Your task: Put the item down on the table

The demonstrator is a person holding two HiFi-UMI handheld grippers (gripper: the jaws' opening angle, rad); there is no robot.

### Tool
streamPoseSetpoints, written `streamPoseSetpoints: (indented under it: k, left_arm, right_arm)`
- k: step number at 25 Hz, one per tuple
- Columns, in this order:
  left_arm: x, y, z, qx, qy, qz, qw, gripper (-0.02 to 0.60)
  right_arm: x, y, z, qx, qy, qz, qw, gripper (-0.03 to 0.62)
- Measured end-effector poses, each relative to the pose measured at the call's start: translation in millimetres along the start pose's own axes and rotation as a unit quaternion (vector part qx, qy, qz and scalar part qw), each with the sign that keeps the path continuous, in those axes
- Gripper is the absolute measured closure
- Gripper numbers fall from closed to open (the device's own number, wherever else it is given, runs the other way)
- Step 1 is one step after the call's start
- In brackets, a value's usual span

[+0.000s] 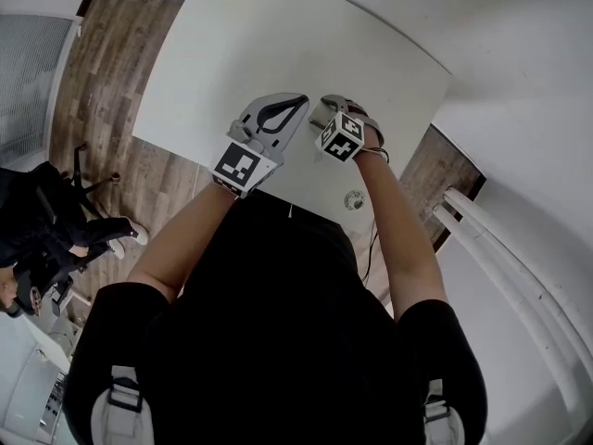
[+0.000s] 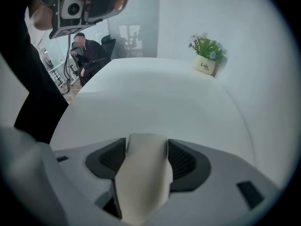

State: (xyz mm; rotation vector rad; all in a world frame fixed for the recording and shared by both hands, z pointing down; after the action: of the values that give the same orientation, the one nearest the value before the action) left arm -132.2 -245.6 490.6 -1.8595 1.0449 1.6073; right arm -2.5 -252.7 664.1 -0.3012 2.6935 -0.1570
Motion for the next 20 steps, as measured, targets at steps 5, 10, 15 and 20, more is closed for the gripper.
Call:
streamPoseSetpoints:
  k: [5,10,15,20]
  left_arm:
    - [9,-6,1,-0.011,-0.005,-0.002,0.9999,0.588]
    - [23,-20,3,-0.018,-0.009,0.000,0.9998,0.588]
    - [38,-44,9,-0.025,-0.020,-0.011,0.9994,0.588]
    - [58,-65,15,-0.030,-0.041,-0.025,0.9984,0.588]
  right_arm:
    - [3,6,26,-0.017,-0.048,-0.031,0.998,0.315]
    - [0,16,80,-0.045,-0.163,-0.094,0.981,0.315]
    - [-11,44,145,-0.086,-0.283,-0.132,0.946,0.322]
    - [-11,77,208,-0.136,-0.373,-0.124,0.909,0.414]
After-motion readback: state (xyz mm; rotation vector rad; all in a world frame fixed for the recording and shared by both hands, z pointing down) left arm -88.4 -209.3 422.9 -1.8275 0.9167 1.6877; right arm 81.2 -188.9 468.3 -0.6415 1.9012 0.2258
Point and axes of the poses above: the fingertips, and each gripper's own axes: z backward along the fingers, y to its left, x out of its top, the point moved 8 cm from there along z, backward along the fingers, and after that the axes turned 12 degrees about x, right-handed, at the moved point
